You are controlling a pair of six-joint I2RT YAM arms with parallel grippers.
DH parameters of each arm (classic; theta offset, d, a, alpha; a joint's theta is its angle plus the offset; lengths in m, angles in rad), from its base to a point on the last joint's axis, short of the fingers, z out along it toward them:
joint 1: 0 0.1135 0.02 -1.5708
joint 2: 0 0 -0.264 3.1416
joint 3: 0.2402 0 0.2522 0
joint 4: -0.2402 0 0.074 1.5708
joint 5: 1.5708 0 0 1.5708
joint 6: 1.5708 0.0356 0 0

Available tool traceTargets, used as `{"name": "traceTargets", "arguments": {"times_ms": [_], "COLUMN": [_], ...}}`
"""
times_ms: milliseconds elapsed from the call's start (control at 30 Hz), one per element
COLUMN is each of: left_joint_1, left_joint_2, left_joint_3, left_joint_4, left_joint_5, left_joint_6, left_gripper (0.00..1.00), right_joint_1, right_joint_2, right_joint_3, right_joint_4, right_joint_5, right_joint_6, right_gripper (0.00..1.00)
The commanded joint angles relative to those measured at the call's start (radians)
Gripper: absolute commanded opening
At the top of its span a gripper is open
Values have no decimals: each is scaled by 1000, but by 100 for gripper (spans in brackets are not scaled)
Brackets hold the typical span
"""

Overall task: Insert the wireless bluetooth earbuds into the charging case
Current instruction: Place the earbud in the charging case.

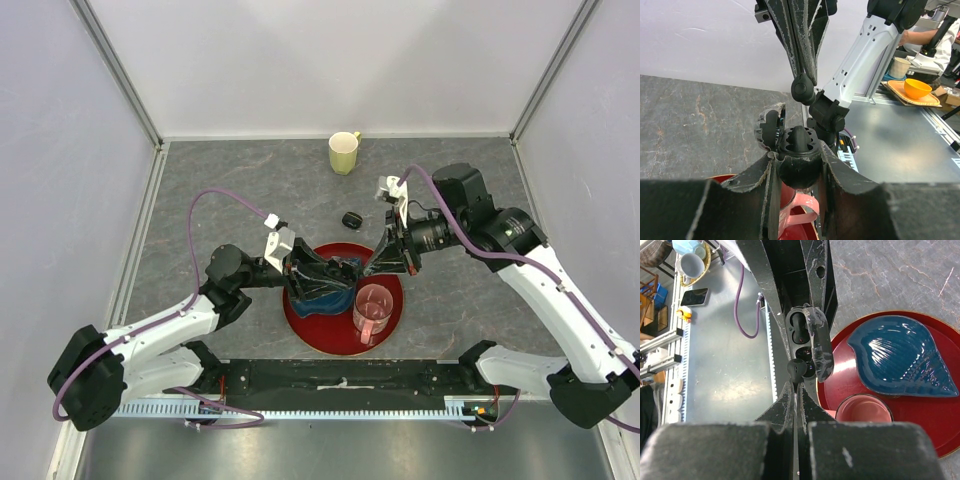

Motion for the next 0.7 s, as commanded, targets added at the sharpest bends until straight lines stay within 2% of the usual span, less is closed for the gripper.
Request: {"name": "traceTargets", "arguments": {"times_ms": [0, 667], "left_joint_1": [-4, -5], "left_joint_2": [-5, 28], "left_joint_3": [24, 41], "left_joint_4": [59, 102], "left_joint_5": [-1, 16], "left_joint_6": [-20, -60], "left_gripper": [2, 2], "right_joint_1": [1, 16], "right_joint_2": [13, 54], "right_joint_3": [18, -15], "right_joint_4": [5, 42], "right_joint_5": [-32, -45], "right_joint_6": [-38, -46], "right_gripper": [0, 0]}}
